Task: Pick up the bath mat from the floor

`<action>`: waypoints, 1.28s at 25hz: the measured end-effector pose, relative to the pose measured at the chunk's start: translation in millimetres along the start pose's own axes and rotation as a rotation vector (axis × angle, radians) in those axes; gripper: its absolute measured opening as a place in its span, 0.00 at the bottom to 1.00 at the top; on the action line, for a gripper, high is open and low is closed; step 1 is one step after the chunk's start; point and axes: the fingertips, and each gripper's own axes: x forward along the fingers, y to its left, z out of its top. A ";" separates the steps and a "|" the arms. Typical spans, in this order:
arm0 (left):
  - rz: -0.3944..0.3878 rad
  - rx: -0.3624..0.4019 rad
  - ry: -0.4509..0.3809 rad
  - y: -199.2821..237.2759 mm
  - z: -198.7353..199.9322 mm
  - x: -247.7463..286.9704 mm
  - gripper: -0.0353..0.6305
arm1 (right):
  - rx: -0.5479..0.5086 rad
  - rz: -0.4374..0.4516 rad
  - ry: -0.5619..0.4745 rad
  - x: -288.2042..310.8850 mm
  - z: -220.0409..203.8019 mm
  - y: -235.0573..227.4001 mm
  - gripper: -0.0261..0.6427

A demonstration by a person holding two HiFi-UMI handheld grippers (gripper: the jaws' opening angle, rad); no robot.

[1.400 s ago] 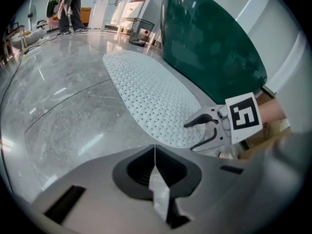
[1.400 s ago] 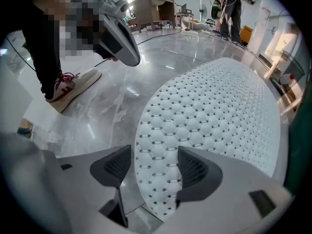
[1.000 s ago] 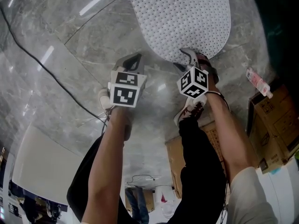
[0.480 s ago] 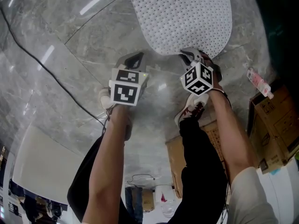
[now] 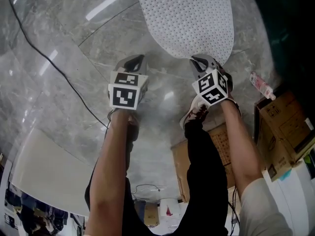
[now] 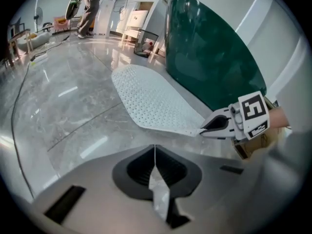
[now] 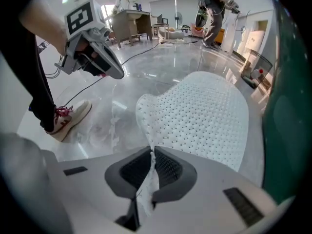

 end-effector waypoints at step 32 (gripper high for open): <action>0.092 -0.017 -0.443 -114.4 258.2 -477.8 0.08 | -0.034 -0.316 -0.330 -519.5 284.4 -88.8 0.08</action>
